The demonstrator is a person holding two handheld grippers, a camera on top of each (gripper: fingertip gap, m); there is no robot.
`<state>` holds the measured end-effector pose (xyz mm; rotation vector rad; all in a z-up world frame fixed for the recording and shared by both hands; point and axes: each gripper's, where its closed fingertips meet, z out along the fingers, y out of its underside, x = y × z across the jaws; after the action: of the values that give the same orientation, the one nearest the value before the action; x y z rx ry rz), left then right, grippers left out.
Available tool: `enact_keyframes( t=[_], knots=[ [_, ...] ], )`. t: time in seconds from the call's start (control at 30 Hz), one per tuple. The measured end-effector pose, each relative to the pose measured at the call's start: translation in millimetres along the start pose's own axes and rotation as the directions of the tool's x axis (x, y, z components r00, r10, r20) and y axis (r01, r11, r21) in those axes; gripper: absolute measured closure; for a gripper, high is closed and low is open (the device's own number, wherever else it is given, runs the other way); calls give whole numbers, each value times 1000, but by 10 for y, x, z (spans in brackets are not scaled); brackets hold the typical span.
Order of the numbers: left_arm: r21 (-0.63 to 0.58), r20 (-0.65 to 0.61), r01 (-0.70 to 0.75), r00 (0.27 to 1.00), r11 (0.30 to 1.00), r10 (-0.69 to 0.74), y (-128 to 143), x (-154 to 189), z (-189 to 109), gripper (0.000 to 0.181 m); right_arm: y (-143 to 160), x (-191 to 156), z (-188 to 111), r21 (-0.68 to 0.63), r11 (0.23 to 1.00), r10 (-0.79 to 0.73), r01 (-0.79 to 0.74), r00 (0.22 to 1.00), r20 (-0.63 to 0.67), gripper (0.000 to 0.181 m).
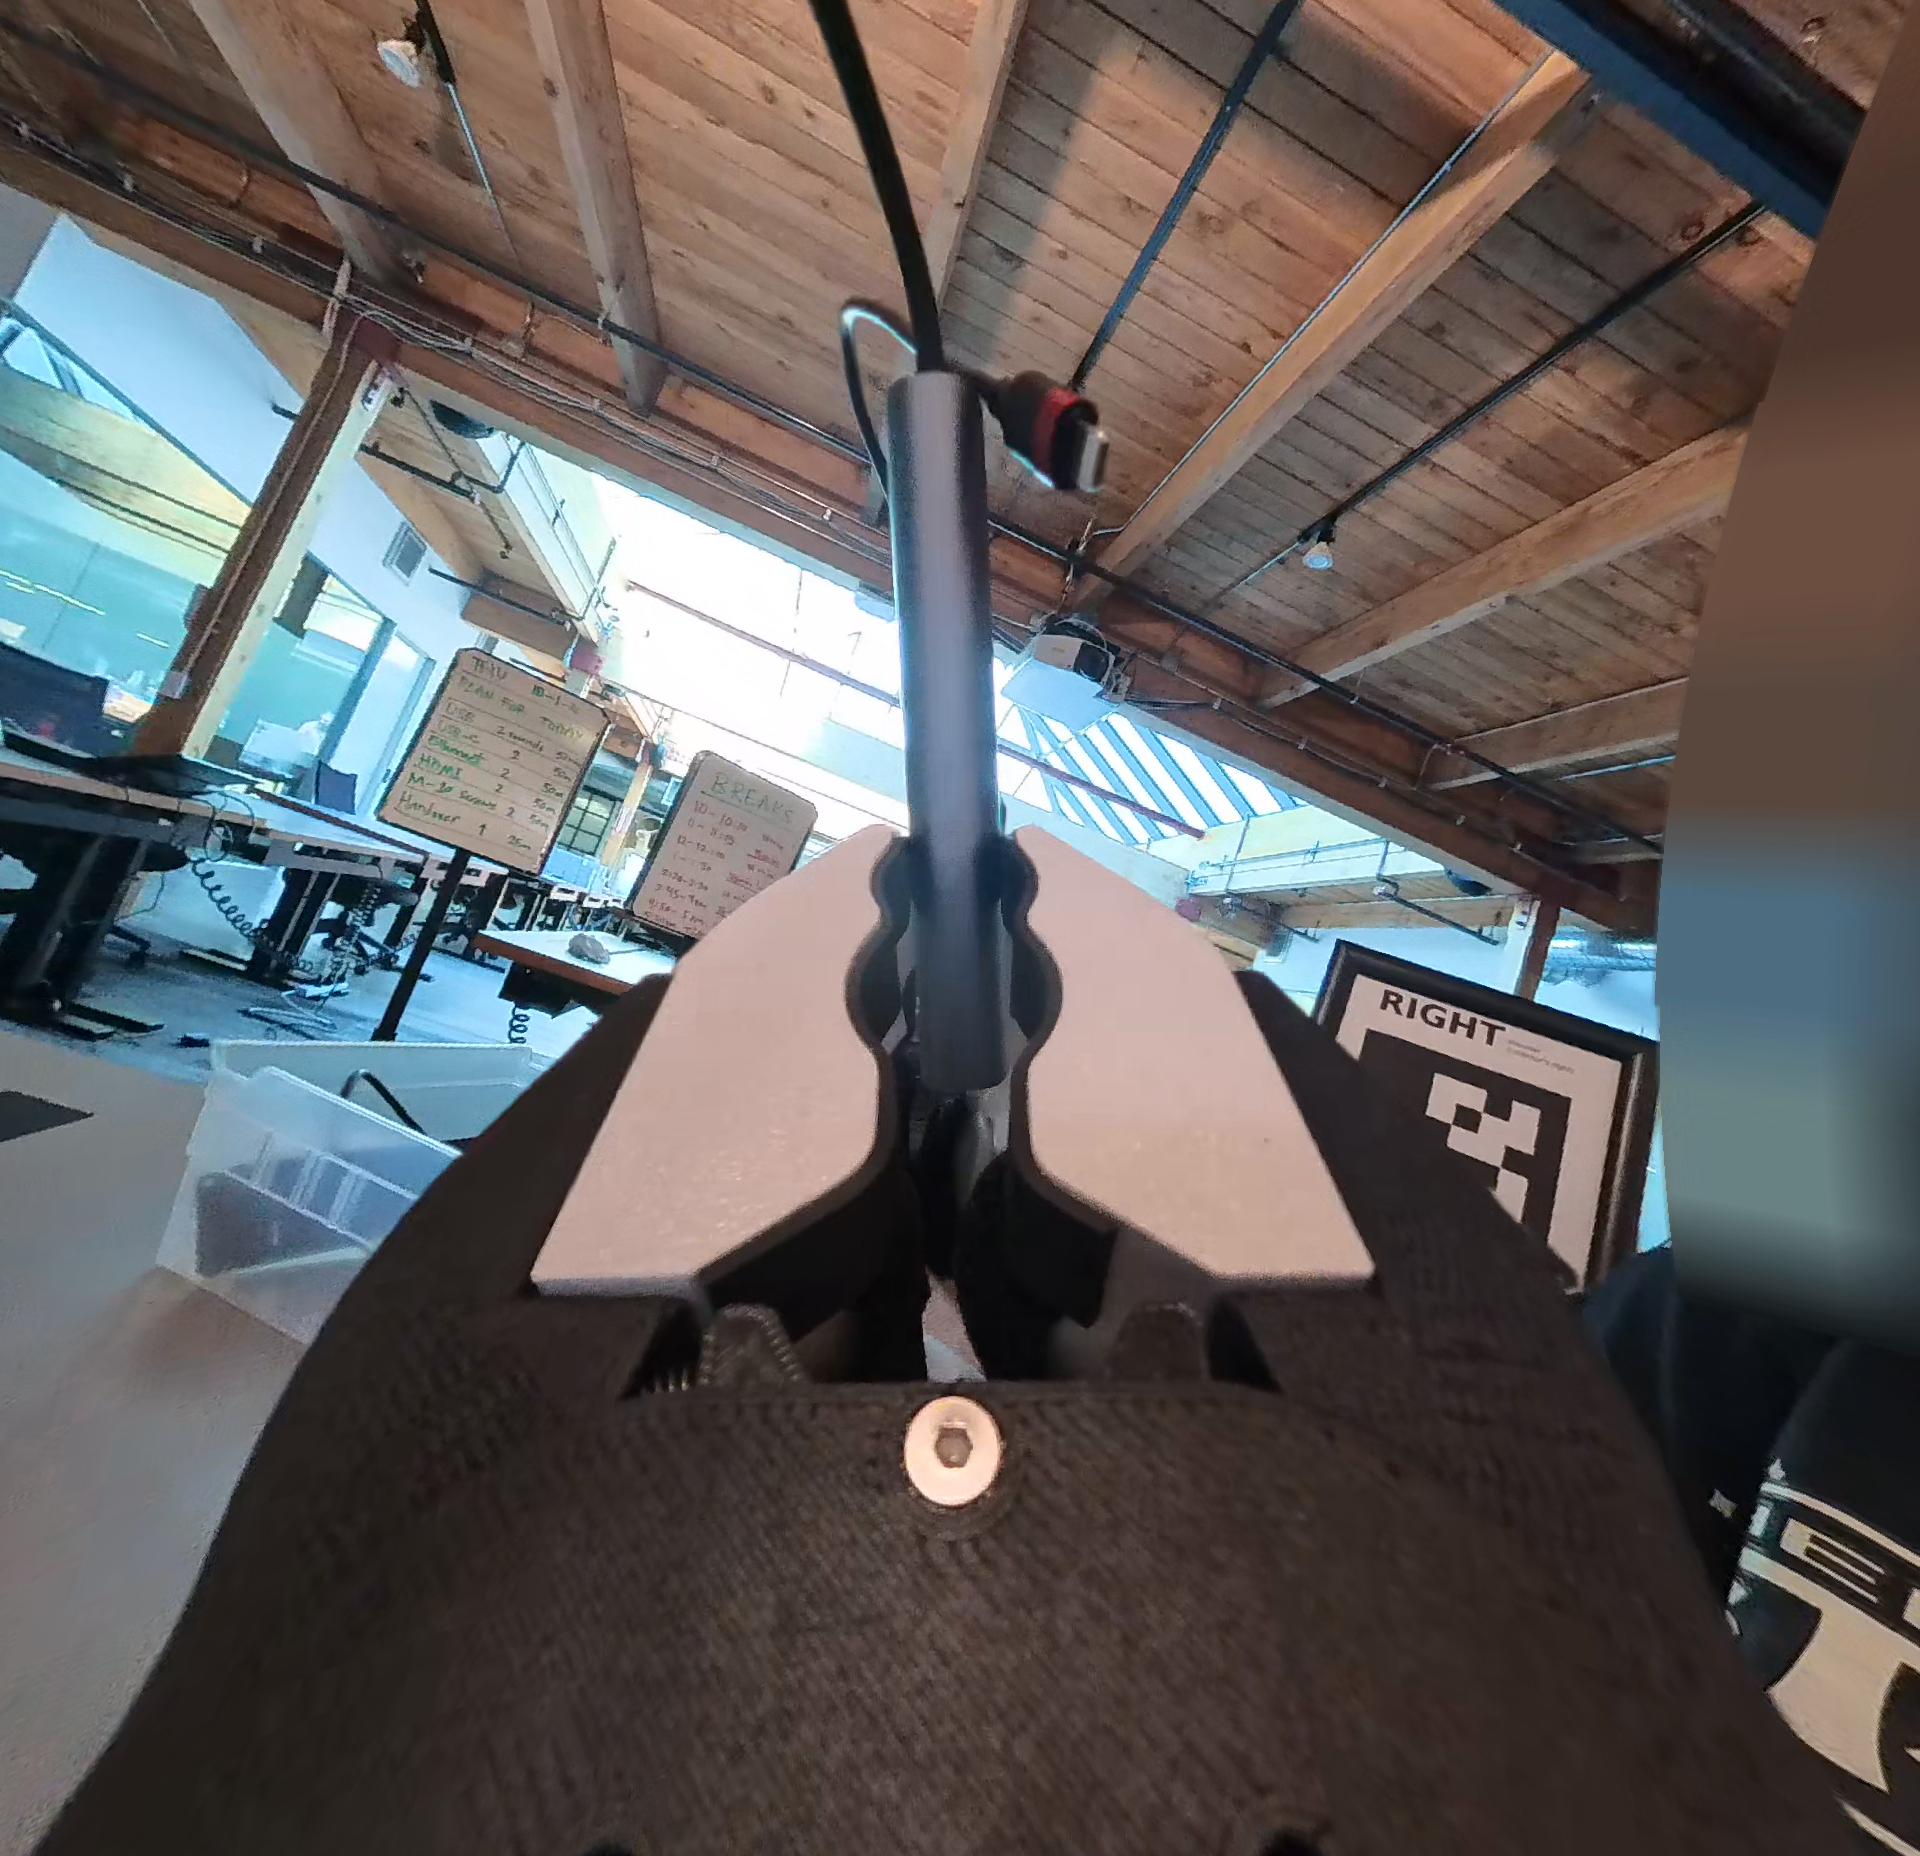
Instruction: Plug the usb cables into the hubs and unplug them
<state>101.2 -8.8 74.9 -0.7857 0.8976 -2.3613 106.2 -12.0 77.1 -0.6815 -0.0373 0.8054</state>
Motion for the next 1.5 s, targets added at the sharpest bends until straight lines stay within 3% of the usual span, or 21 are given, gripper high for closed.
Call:
enact_keyframes(
  t=[0.1, 0.37, 0.5, 0.73, 1.07, 1.4, 1.5],
  knots=[
    [-7, 6, -9, 1000, 1000, 9, 29, -1, 9, 165, -179, -2, -56, 118, 991, 57, -58, 998, 15, 170],
    [-35, 21, -37, 999, 999, 37, 44, -47, 6, 166, -119, 52, -45, 86, 995, 53, -51, 998, -24, 175],
    [24, 31, 15, 999, 1000, -16, 30, -61, 21, 165, -108, 58, -62, 102, 994, 34, -30, 998, -45, 175],
    [64, 51, -18, 999, 998, 15, -17, -96, -29, 166, -34, 96, -62, 95, 994, 59, -52, 996, -70, 174],
    [28, 67, -39, 997, 999, 37, 49, -87, -38, 165, 56, 71, -40, 42, 996, 86, -85, 995, -42, 171],
    [67, 28, -19, 999, 998, 17, 29, -52, -46, 165, 62, 54, -32, 20, 998, 68, -67, 997, -48, 174],
    [65, 71, -25, 997, 998, 20, 35, -85, -56, 165, 72, 91, -45, 28, 995, 101, -100, 993, -58, 174]
  ],
)
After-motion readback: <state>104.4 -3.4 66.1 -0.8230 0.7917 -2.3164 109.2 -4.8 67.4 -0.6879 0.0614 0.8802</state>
